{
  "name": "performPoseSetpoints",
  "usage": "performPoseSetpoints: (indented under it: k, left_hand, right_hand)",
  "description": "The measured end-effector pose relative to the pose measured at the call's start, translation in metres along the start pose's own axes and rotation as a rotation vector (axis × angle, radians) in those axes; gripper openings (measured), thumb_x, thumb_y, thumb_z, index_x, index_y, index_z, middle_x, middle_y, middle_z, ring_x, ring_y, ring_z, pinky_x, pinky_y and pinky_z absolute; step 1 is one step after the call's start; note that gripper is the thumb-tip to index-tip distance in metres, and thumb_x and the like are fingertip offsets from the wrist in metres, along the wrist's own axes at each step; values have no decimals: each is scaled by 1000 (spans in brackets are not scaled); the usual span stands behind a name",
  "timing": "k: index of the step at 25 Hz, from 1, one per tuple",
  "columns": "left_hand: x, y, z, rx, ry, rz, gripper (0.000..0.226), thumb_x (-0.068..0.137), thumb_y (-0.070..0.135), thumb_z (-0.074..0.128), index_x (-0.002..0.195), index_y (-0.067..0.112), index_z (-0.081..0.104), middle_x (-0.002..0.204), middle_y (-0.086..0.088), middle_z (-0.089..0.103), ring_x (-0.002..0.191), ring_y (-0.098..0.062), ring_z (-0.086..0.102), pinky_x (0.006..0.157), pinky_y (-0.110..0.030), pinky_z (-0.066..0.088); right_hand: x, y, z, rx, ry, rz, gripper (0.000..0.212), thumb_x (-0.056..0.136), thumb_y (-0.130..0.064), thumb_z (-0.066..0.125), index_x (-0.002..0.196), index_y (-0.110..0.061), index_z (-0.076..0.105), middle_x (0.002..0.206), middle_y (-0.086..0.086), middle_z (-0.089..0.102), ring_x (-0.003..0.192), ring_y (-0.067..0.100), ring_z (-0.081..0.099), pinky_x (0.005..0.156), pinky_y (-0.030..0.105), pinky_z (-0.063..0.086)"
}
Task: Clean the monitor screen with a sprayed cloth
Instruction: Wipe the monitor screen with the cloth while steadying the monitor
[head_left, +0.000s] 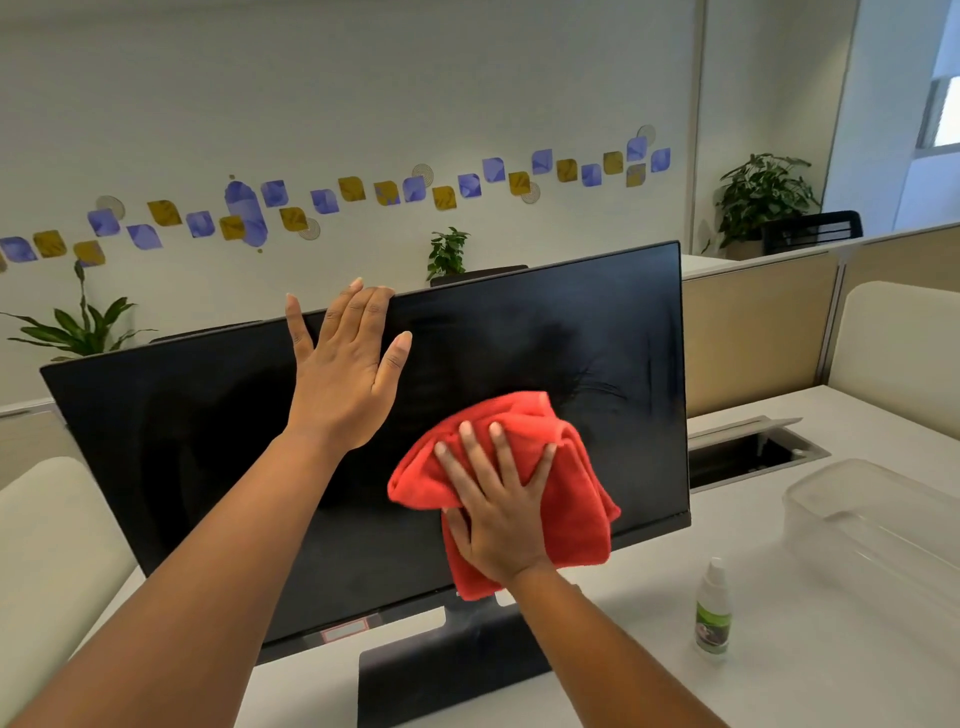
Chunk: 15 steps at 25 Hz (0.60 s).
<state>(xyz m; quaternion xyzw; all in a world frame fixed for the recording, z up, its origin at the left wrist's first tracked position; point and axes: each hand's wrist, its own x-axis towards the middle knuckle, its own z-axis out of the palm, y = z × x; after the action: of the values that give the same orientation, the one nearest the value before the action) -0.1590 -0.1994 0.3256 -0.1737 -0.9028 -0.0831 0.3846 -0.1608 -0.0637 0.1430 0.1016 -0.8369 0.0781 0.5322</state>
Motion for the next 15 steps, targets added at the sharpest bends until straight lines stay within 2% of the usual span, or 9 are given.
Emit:
performPoseSetpoints:
  k: [3, 7, 8, 10, 12, 15]
  left_hand:
    - [0, 0, -2, -10, -6, 7, 61, 88, 46, 12, 141, 17, 21, 151, -1, 26, 143, -11, 6, 109, -45, -21]
    - [0, 1, -3, -7, -25, 12, 62, 87, 47, 10, 142, 19, 20, 152, 0, 22, 143, -10, 3, 109, -45, -22]
    - [0, 0, -3, -7, -26, 10, 63, 87, 47, 10, 142, 19, 19, 152, 0, 22, 143, -10, 3, 109, -45, -22]
    - [0, 0, -3, -3, -22, 10, 62, 87, 47, 10, 142, 20, 19, 152, 0, 21, 143, -10, 2, 110, -45, -22]
    - [0, 0, -2, -2, -20, 11, 62, 87, 47, 10, 142, 20, 19, 152, 0, 21, 143, -10, 2, 110, -45, -22]
    - [1, 0, -2, -9, -13, 12, 63, 86, 47, 10, 142, 20, 18, 153, 0, 21, 143, -9, 1, 109, -44, -23]
  right_hand:
    - [-33, 10, 4, -59, -67, -84, 62, 89, -48, 32, 145, -36, 6, 156, -9, 10, 144, 17, -9, 105, 64, -5]
    - [-43, 42, 0, -50, -92, 64, 52, 95, -48, 12, 145, -38, 2, 156, -13, -7, 144, 15, -9, 106, 62, -8]
    - [-42, 49, -3, -35, -82, 126, 52, 95, -49, 11, 145, -38, 5, 156, -11, -5, 144, 14, -10, 107, 61, -9]
    - [-34, 65, -9, 4, -40, 287, 52, 94, -50, 14, 143, -32, 19, 153, -1, 14, 144, 16, -8, 108, 60, -8]
    - [-14, 79, -15, 52, 38, 498, 56, 94, -50, 18, 142, -23, 25, 148, 10, 29, 143, 23, 3, 107, 67, -1]
    - [29, 95, -25, 157, 156, 828, 54, 93, -49, 21, 141, -26, 15, 153, 11, 22, 142, 30, 8, 105, 73, 5]
